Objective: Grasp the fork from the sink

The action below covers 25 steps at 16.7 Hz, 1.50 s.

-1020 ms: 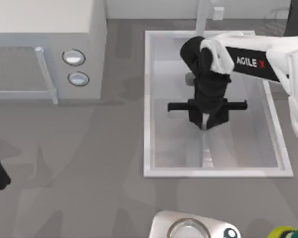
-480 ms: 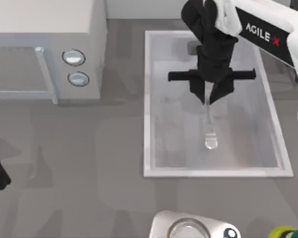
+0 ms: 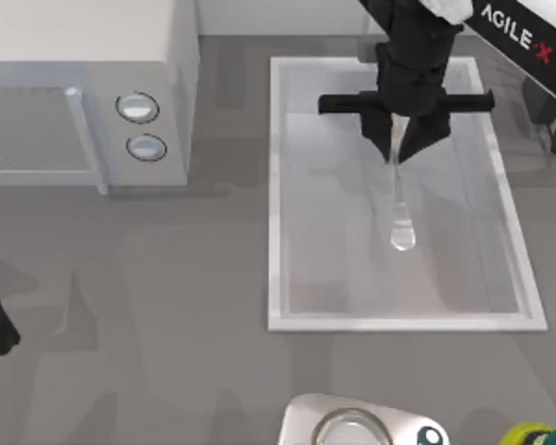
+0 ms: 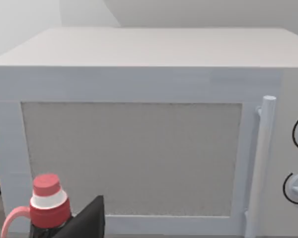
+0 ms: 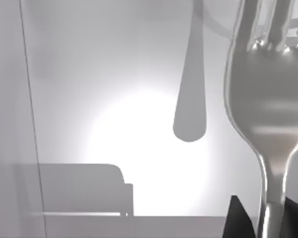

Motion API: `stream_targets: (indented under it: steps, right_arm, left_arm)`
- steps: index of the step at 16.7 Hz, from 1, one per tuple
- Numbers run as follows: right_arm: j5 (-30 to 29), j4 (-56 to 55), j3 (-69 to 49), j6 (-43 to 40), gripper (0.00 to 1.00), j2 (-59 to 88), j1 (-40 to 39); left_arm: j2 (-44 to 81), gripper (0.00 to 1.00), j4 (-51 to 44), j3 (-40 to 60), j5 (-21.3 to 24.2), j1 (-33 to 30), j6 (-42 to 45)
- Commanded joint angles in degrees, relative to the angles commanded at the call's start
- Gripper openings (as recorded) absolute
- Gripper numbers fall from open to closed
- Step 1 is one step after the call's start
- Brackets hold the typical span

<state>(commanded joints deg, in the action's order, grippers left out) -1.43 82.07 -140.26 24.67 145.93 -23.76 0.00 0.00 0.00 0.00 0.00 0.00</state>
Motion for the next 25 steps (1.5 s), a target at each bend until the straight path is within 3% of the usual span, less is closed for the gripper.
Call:
stream_targets:
  steps: [6, 18, 25]
  right_arm:
    - [0.2, -0.6, 6.2, -2.7, 0.0, -6.0, 2.6]
    - [1.2, -3.6, 60.5, -22.3, 0.0, -54.1, 21.9]
    - [1.4, -4.2, 69.9, -26.7, 0.0, -63.4, 26.2]
  left_arm:
    - [0.0, 1.0, 0.0, 0.0, 0.0, 0.0, 0.0]
    - [0.0, 1.0, 0.0, 0.0, 0.0, 0.0, 0.0]
    - [0.0, 1.0, 0.0, 0.0, 0.0, 0.0, 0.0]
